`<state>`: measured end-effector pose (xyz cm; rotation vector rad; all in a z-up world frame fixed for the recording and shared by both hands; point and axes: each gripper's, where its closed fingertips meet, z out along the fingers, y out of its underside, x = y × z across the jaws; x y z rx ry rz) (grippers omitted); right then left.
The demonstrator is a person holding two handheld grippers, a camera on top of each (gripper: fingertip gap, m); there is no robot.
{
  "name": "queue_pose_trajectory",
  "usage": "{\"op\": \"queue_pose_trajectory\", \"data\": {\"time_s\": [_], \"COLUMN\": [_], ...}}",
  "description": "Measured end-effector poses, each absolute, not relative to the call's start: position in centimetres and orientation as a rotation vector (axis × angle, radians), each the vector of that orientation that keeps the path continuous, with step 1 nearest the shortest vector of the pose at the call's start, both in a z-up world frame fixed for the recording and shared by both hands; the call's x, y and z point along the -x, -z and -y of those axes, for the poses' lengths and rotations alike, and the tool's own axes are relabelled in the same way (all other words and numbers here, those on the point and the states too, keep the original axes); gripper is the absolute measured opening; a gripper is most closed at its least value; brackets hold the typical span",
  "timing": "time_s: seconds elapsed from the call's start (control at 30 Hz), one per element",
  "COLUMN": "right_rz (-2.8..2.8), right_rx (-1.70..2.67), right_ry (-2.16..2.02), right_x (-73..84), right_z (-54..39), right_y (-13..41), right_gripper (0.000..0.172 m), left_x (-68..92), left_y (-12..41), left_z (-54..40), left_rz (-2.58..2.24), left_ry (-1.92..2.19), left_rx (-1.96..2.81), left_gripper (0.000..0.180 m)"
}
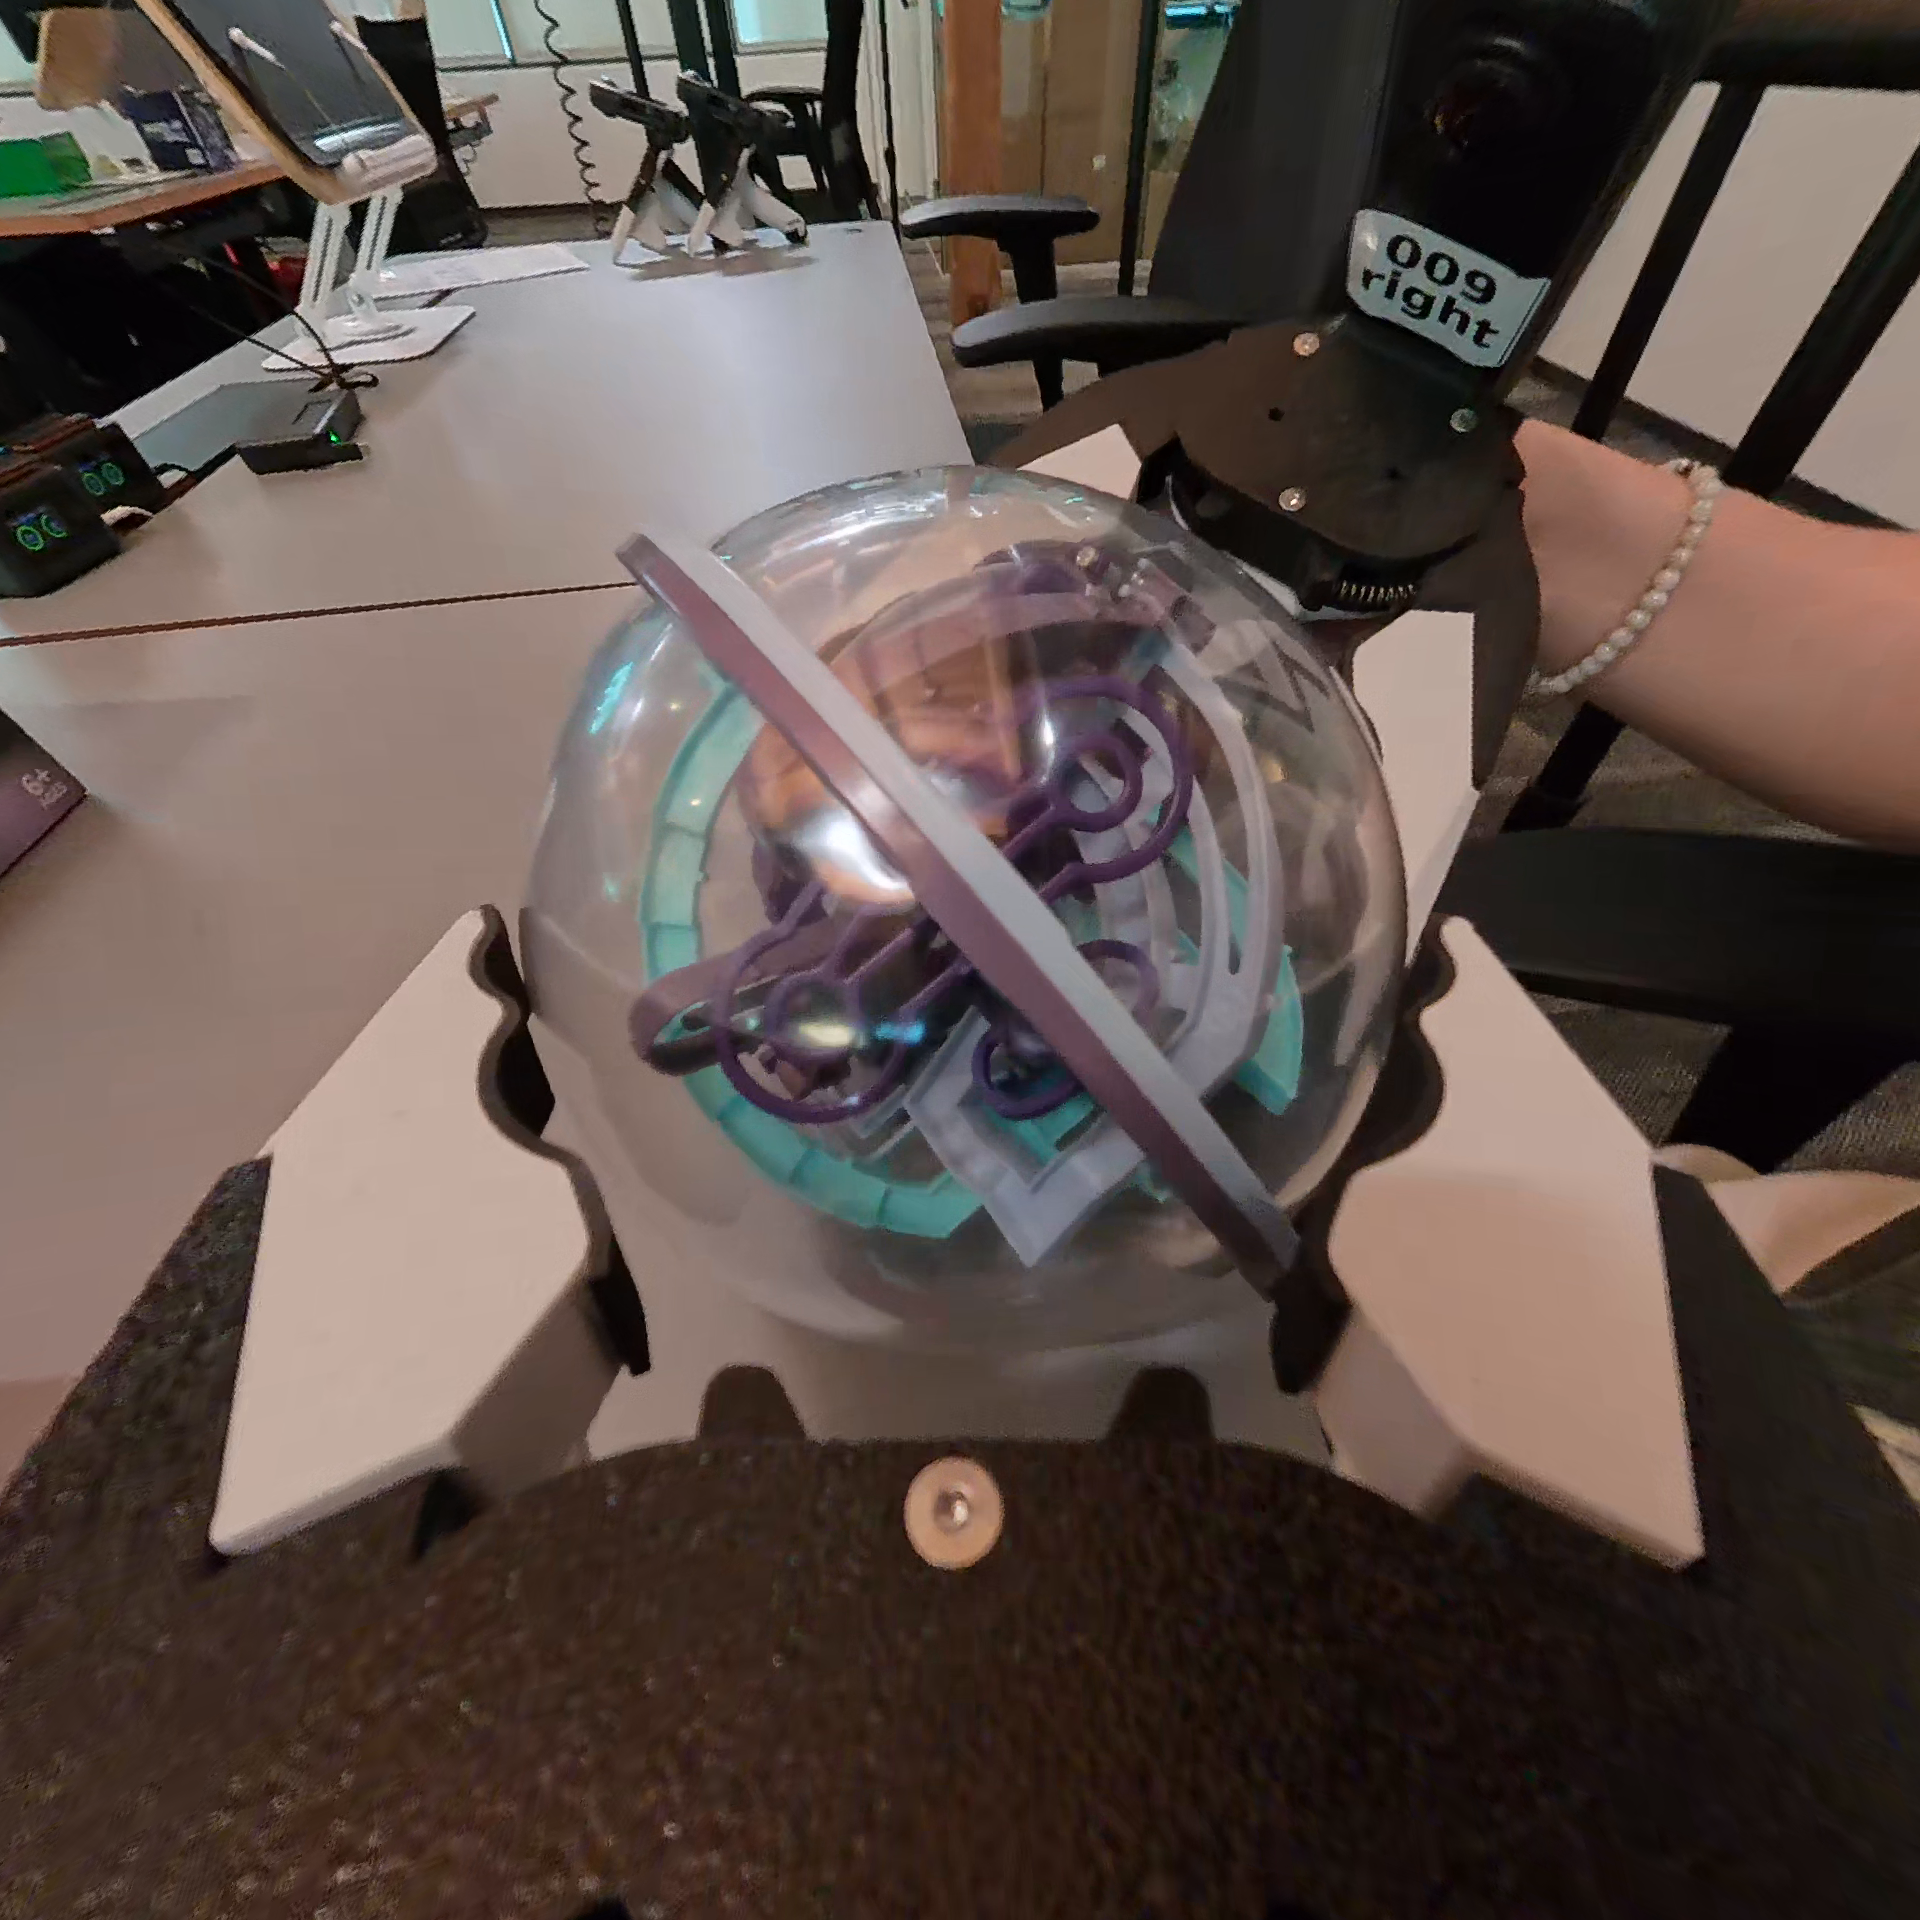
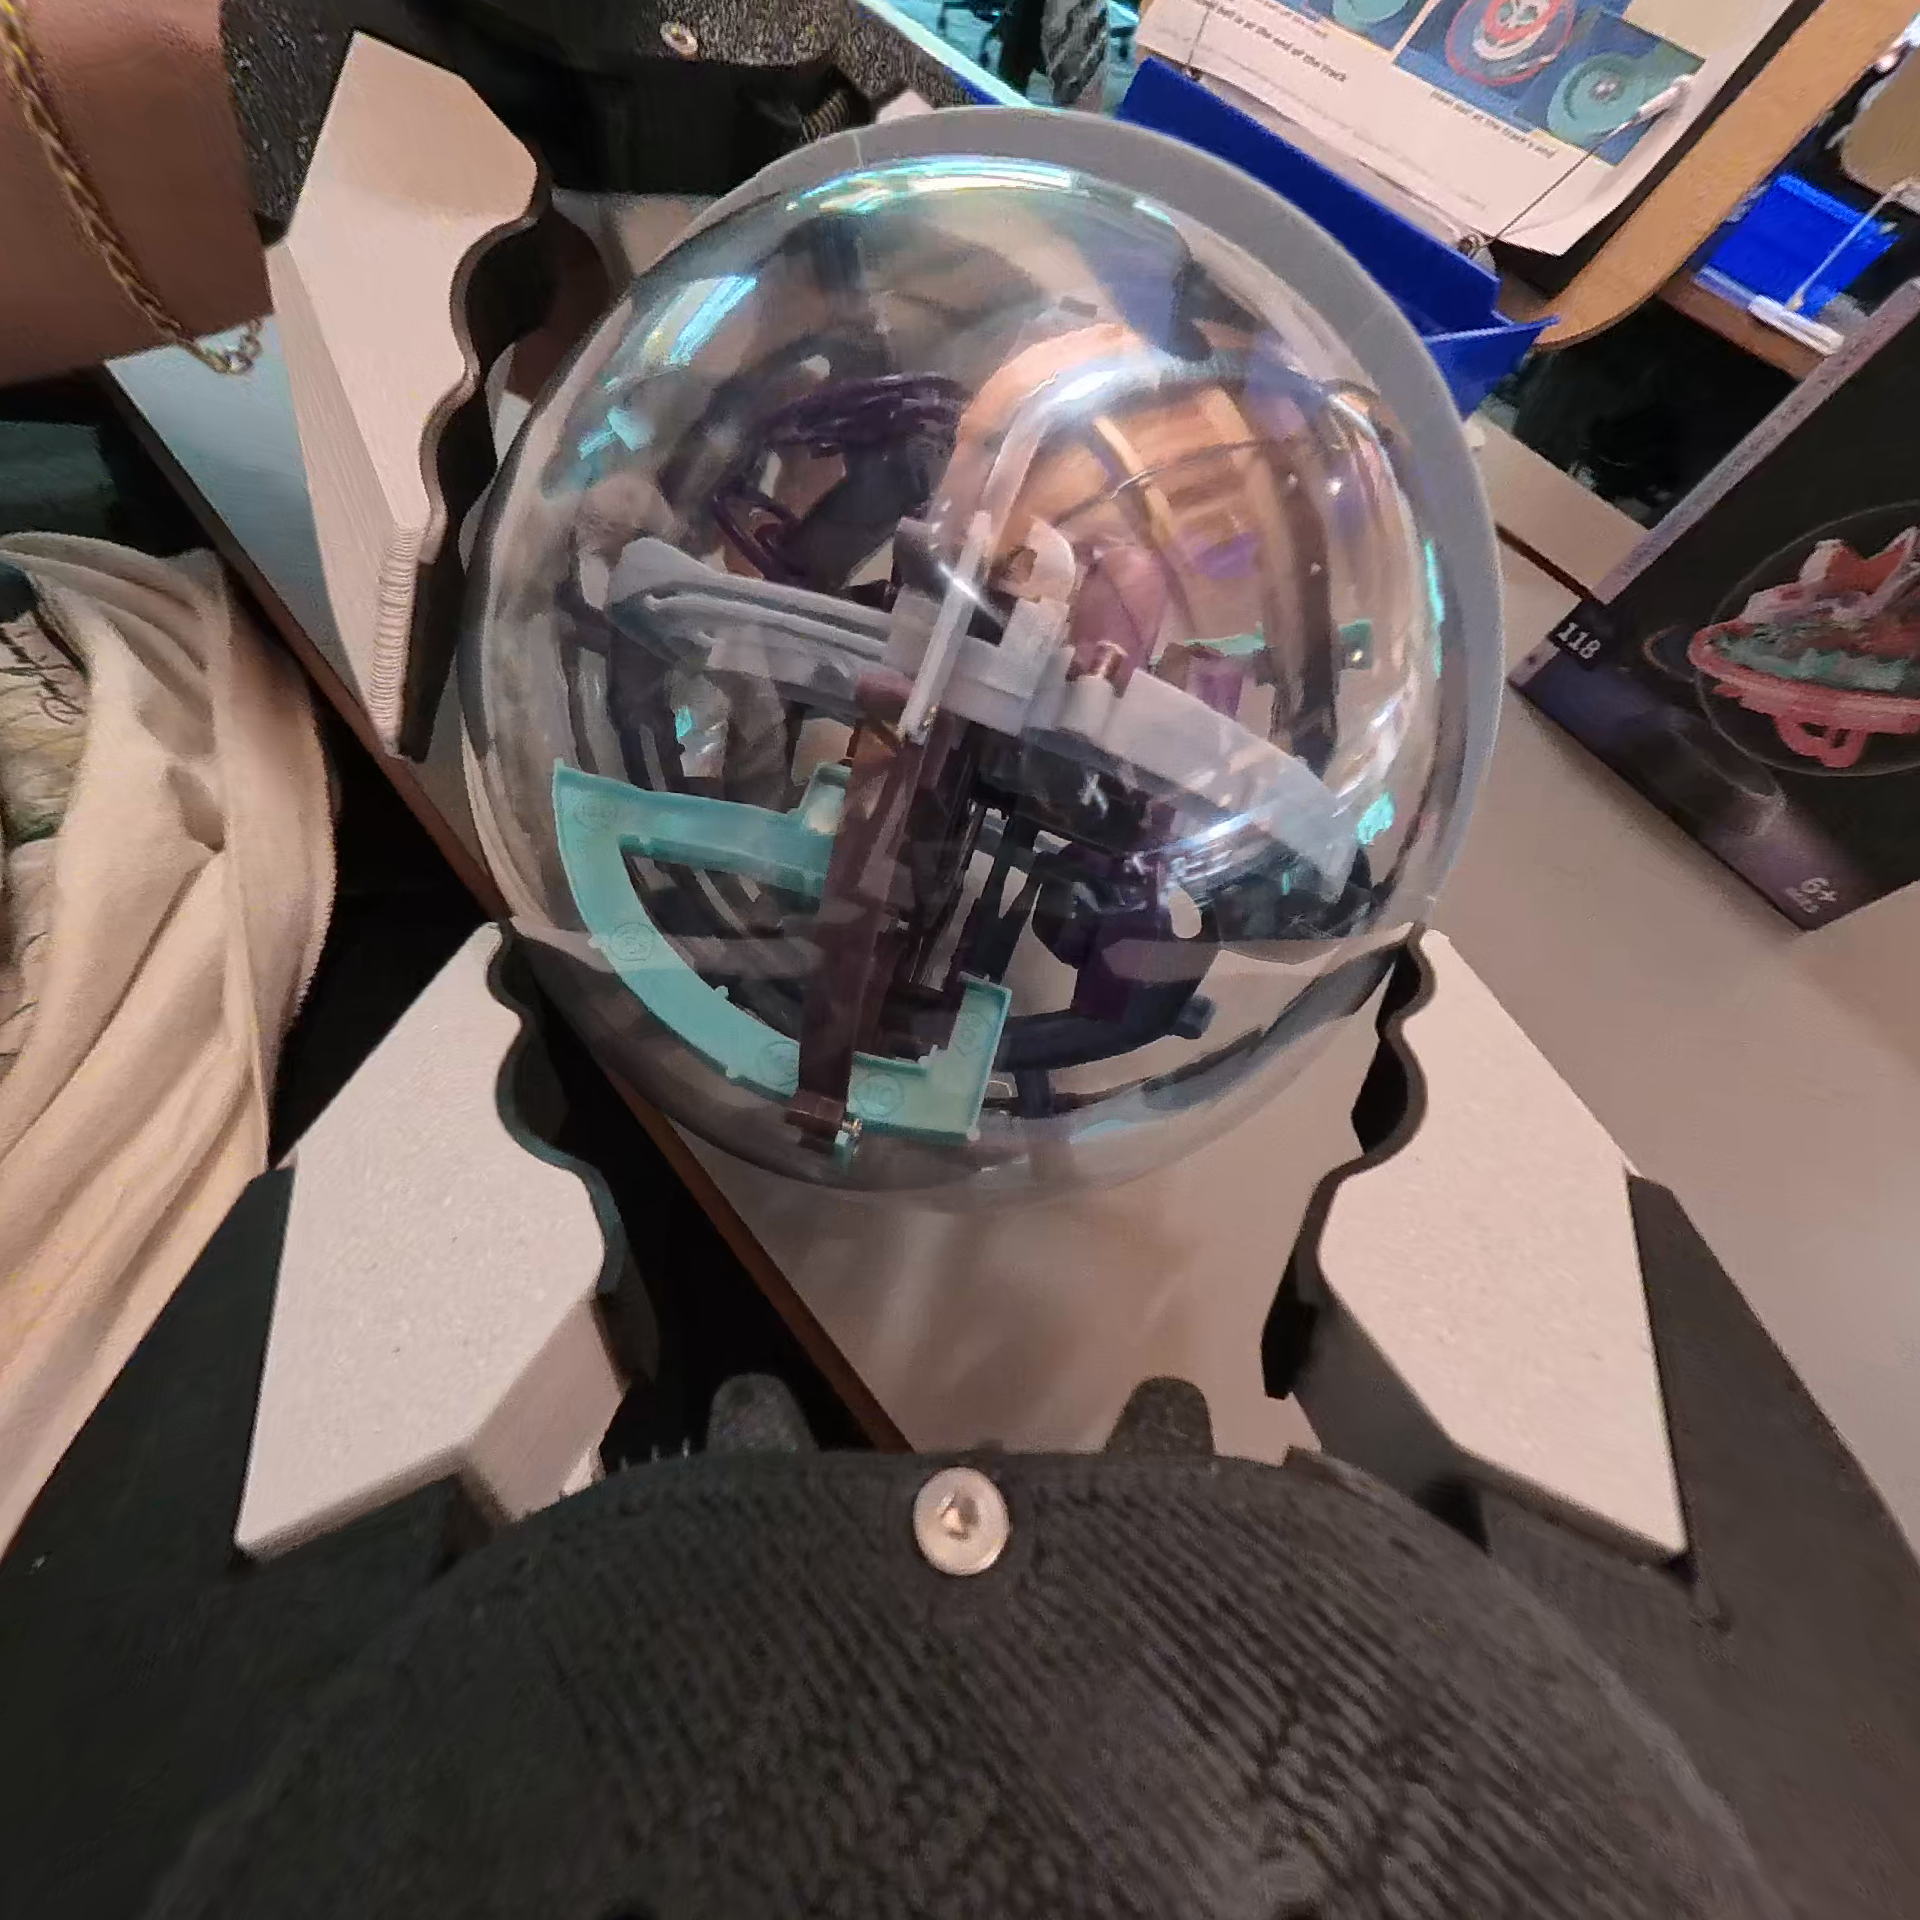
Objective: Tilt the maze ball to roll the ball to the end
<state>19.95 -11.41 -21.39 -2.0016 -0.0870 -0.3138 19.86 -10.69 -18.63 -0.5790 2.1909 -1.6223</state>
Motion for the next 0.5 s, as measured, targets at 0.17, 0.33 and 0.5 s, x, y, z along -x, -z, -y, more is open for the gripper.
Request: {"op": "queue_pose_trajectory", "data": {"time_s": [0.17,0.33,0.5], "right_rz": [0.084,0.065,0.02], "right_rx": [1.986,1.986,1.933], "right_ry": [0.42,0.523,0.602], "right_x": [-19.7,-19.6,-19.4], "right_z": [11.5,11.9,12.2], "right_y": [21.4,21.5,21.4], "right_gripper": [0.154,0.154,0.154], "left_x": [-19.4,-19.0,-18.7], "left_y": [18.8,18.9,18.8], "left_z": [10.7,11.0,11.5], "left_rz": [-2.241,-2.288,-2.328], "left_ry": [1.569,1.495,1.442], "left_rx": [0.495,0.406,0.302], "left_gripper": [0.157,0.157,0.156]}}
